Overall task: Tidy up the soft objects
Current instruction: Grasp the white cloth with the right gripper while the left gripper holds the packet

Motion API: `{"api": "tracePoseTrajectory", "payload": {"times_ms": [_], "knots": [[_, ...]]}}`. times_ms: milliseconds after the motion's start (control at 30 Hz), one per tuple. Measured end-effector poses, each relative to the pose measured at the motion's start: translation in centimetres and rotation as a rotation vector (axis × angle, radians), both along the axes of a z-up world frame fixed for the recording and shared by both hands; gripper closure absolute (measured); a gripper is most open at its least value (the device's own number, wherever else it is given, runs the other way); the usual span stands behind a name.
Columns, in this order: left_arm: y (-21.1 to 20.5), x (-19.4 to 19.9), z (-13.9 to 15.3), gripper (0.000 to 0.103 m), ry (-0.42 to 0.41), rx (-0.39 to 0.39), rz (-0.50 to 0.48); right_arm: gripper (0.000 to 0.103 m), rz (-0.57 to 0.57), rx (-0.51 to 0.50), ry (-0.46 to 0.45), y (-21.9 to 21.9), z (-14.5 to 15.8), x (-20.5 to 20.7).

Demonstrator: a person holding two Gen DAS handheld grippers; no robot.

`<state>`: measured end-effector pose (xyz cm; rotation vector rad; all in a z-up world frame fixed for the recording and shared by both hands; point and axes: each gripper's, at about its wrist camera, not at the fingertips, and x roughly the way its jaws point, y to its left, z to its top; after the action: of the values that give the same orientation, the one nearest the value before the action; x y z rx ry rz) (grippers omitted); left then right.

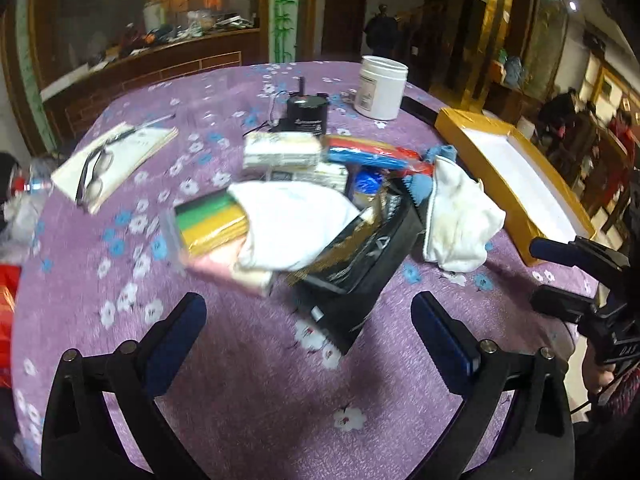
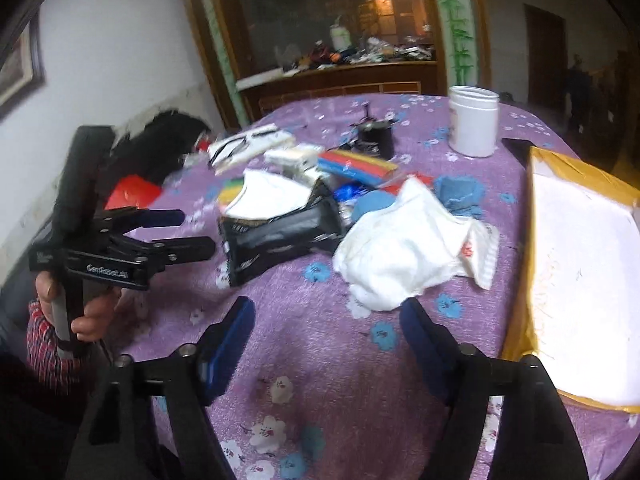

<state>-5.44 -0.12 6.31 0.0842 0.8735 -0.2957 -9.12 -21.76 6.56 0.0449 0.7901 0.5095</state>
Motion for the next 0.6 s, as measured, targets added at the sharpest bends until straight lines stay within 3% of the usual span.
{"api": "tracePoseTrajectory", "payload": {"times_ms": [167, 367, 400, 433, 600], "knots": [[-3.8, 2.1, -0.9, 0.009, 0.009, 0.164, -0.056, 0.027, -0.042, 0.057, 0.020, -1.8, 0.1, -0.2], [-5.7, 4.1, -3.0, 0.009, 0.056, 0.251, -0.059, 0.026, -0.077, 0.077, 0.038, -3.3, 0.0, 0.0], [-6.0, 4.3, -3.3, 0.013, 0.057, 0.260, -0.053, 0.026, -0.077, 0.078, 0.038, -3.5, -0.1, 0.0], [-6.3, 4.4, -3.5, 0.029, 0.058, 0.275, -0.042, 0.026, -0.078, 0.080, 0.039, -3.5, -0.1, 0.0], [-6.2, 4.0, -3.3, 0.045, 0.036, 0.254, -0.010, 0.026, -0.090, 0.069, 0.037, -3.6, -0.2, 0.1]]}}
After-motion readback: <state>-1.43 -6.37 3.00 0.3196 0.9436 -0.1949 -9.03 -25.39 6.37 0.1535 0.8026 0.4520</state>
